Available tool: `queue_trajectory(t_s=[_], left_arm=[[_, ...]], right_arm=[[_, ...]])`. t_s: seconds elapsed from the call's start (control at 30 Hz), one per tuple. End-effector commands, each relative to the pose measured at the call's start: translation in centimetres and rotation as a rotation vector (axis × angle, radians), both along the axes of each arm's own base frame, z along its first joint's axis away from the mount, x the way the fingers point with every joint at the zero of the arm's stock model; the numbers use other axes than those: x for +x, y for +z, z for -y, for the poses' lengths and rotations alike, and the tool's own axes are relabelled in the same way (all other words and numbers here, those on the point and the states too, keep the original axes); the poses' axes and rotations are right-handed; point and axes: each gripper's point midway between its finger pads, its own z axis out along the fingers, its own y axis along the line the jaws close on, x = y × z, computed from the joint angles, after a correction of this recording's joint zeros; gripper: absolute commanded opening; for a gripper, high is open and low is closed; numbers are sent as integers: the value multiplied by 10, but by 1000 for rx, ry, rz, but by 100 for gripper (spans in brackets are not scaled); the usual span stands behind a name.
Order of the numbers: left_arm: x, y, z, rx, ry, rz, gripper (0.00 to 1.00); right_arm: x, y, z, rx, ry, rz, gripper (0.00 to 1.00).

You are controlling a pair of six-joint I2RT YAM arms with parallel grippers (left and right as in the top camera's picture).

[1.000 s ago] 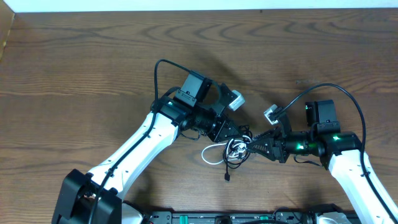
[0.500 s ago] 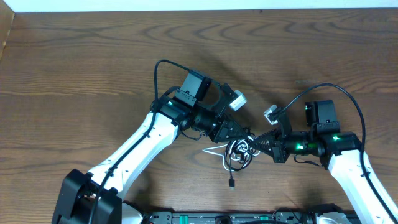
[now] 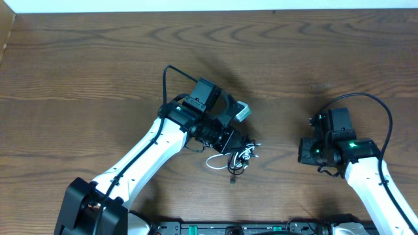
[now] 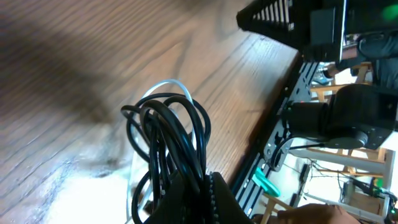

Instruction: Untangle cables

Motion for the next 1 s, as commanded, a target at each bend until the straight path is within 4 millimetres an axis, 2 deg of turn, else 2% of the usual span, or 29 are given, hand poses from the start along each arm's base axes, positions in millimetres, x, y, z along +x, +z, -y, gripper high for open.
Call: queue_trajectory(t_s=[0.0,0.1,0.27,0.53,0.63,0.97], left_arm=[[-5,18,6,-78,-29,-1,7],[-16,36,16,-204,-110,-13,7],[-21,57,26,-333,-163,-23,7],[-19,56,27,-332,-162,-6,7],[-17,56,27,-330,-160,3,8],[-12,59,30,-348,-163,37,7]], right_arm=[[4,1,-7,50,-16,10,1],[6,10,-36,182,147,50,11],[3,28,-72,360,354,118,30],[-18,68,-117,652,660,236,57],[-23,77,-124,712,720,271,57],[-34,85,-136,763,798,286,55]])
